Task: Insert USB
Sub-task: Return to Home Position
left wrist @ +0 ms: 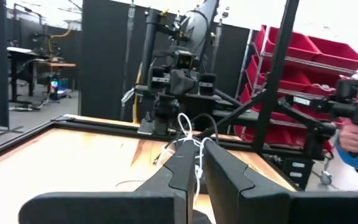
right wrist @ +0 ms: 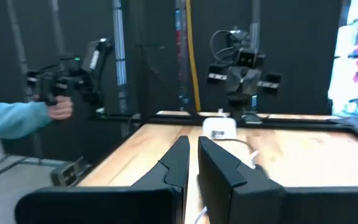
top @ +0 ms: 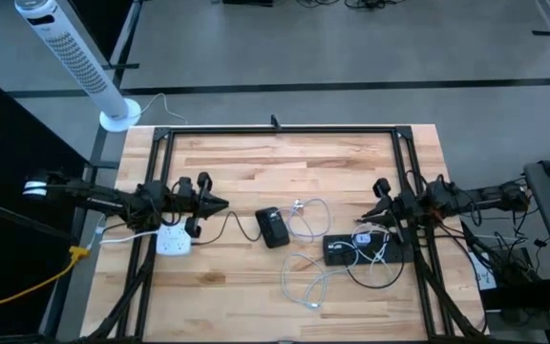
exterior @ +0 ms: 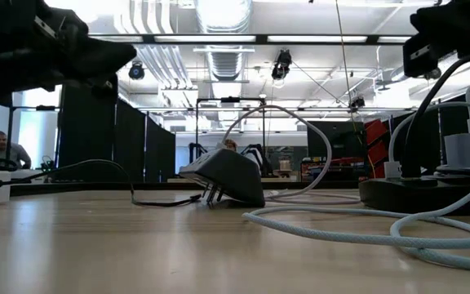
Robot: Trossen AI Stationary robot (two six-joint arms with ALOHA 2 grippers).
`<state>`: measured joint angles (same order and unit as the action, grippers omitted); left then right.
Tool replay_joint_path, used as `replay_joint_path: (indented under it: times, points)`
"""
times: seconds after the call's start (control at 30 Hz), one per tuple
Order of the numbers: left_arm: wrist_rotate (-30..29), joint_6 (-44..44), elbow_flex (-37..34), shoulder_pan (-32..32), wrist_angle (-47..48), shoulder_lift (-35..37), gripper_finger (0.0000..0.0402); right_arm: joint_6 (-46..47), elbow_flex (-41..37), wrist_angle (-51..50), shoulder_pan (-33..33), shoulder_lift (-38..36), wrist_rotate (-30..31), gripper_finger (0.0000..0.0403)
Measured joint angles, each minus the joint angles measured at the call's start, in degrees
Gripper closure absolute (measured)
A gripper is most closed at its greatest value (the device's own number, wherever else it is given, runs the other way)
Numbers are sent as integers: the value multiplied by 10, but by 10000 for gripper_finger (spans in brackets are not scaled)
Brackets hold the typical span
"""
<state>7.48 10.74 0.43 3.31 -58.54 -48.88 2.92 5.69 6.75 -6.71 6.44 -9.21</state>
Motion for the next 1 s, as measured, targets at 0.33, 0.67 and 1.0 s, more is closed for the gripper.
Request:
replay_joint_path:
  times: [0.33,0.67,1.0]
  points:
    - [-21,8,0,0,26,-19,379,31,-52,25,67,7,-5,384]
    - [-23,1,0,-1,35,-35,379,39,-51,8,66,19,13,384]
    - [-24,0,0,-1,36,-38,379,39,-50,-38,65,-65,15,384]
